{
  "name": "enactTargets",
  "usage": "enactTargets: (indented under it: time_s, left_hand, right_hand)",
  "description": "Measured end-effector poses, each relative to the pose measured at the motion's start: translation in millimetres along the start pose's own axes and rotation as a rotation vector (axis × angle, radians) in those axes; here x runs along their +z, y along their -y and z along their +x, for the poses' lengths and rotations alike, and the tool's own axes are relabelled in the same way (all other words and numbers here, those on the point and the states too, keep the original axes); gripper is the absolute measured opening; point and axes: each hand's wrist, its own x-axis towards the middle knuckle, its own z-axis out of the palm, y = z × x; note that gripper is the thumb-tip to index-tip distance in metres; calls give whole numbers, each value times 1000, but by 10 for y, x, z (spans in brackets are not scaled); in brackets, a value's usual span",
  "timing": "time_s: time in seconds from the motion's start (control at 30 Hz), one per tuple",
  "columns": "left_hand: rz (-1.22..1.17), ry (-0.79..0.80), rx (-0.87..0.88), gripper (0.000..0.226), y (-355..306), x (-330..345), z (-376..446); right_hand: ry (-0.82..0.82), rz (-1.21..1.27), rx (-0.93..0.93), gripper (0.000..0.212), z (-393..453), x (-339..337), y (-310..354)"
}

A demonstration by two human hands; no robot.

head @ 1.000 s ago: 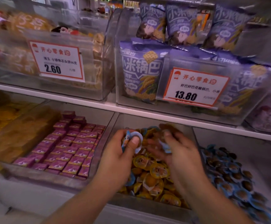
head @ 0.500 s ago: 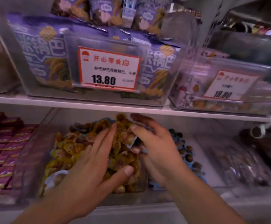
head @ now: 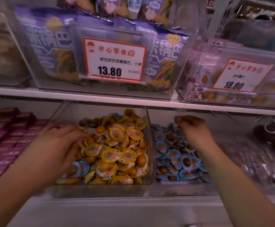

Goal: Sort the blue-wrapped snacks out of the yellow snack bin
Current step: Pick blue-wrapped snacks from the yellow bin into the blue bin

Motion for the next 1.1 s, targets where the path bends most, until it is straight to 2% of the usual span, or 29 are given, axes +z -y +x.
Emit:
enactTargets:
  time_s: [0.1, 0.2, 0.27, 0.33, 0.4, 0.5, 0.6, 0.73, 0.97, 1.1]
  left_hand:
    - [93, 48, -78, 41, 142, -106, -146]
    - [87, 163, -85, 39, 193, -223, -311]
    - [175, 212, -48, 39, 185, -216, -413]
    - [295, 235, 8, 35, 138, -151, -478]
    - [358, 229, 72, 28, 95, -89, -488]
    - [381, 275, 84, 25, 77, -73, -444]
    - [342, 432, 19, 42, 0, -70, -327]
    - [324, 511, -122, 60, -164, -36, -215]
    - [339, 439, -216, 45, -284, 34, -160]
    - [279, 317, -224, 40, -230, 31, -195]
  right_hand:
    - [-4, 57, -267, 29, -207, 307, 228]
    - [156, -80, -617, 19, -597, 680, 465]
    - [392, -208, -843, 23, -847, 953, 593]
    - [683, -351, -947, 27, -1017, 1227, 644]
    - [814, -509, -964, 29, -1077, 1448, 624]
    - [726, -722, -966, 31, -970, 1583, 580]
    - [620, -815, -895, 29, -751, 1553, 580]
    - [592, -811, -840, 23, -666, 1533, 558]
    - [584, -652, -821, 22, -689, 1480, 560]
    - [652, -530, -877, 18, -779, 1379, 655]
